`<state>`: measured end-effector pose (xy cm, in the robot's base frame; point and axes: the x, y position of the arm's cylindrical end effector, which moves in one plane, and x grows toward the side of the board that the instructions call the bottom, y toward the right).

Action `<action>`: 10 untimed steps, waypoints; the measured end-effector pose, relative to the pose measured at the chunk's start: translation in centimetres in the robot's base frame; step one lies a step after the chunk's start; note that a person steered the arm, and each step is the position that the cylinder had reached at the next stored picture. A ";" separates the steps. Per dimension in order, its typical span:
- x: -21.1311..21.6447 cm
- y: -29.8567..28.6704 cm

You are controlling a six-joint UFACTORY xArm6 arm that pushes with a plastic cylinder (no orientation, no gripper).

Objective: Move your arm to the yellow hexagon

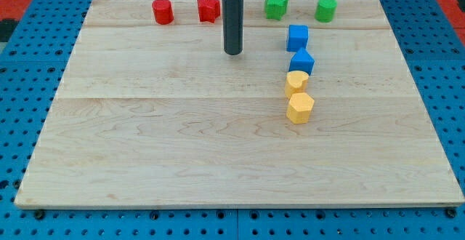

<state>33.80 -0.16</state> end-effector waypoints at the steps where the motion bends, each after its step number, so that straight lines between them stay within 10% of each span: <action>1: 0.0 0.8; 10: -0.3 0.6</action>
<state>33.48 0.42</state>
